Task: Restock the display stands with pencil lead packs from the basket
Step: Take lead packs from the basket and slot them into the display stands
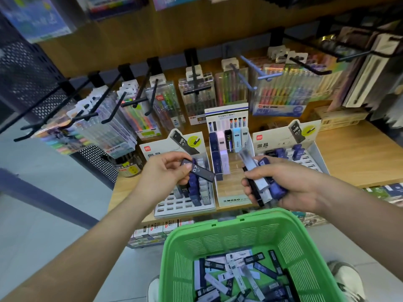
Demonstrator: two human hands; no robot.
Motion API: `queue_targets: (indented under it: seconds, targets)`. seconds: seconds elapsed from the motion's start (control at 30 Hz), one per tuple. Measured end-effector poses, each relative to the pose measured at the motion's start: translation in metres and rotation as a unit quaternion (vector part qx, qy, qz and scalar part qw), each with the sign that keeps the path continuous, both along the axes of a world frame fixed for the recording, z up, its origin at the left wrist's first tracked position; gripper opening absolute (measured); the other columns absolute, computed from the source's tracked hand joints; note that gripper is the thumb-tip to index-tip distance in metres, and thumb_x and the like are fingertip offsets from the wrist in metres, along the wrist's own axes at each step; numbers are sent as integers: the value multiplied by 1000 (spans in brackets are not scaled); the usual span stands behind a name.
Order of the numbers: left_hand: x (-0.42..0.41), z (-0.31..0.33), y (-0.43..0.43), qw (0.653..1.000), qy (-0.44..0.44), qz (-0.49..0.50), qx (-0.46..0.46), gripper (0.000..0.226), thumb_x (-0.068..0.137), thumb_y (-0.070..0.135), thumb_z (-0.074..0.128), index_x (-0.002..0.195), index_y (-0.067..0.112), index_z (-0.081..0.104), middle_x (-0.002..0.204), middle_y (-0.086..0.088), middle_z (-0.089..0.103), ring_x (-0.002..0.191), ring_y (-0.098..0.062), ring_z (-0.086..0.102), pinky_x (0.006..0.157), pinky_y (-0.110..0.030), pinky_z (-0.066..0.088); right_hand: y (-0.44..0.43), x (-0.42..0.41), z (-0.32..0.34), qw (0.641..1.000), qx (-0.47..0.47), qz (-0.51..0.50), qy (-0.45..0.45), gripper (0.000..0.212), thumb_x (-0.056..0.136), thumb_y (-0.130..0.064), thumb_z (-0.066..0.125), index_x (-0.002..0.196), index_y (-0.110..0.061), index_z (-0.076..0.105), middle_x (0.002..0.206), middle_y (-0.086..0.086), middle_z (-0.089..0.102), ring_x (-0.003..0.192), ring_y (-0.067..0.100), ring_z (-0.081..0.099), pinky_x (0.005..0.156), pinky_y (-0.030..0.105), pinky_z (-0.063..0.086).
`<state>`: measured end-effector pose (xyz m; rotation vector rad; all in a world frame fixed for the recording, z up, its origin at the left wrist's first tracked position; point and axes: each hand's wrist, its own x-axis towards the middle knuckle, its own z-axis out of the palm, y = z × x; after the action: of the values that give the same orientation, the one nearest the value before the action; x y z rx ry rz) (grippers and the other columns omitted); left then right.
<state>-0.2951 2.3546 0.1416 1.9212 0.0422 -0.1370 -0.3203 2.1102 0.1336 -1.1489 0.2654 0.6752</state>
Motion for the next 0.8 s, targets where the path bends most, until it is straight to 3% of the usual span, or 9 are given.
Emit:
queue_targets:
  seconds: [0.17,0.37,0.53,0.8]
  targets:
    - [7,-5,-27,999,-12,-46,6,17,89,-2,60,93,12,69,70,-5,67,62,-13,67,62,-19,55,-24,3,-2,997,-66,-27,-37,38,90,6,59,120,-17,55,78,19,67,56,26,62,48,31,51]
    - [30,-12,-82,984,-60,-122,112,19,87,7,67,86,26,70,78,-5,70,63,-12,67,66,-25,57,-79,3,-9,982,-132,-135,-29,26,90,-2,64,112,-17,60,66,13,65,44,19,54,39,23,43]
    - [58,-28,-143,968,-112,-126,187,20,86,11,69,100,24,75,91,9,71,86,-9,65,90,-28,52,-121,2,-12,968,-149,-201,-23,26,91,-8,66,116,-7,57,65,12,62,46,18,53,39,24,42]
    - [80,-53,-201,951,-131,-162,228,14,80,17,74,91,25,76,77,12,67,71,2,59,74,-19,48,-153,0,-19,959,-117,-258,-3,42,91,-7,65,129,-8,47,71,15,63,47,20,55,41,25,45]
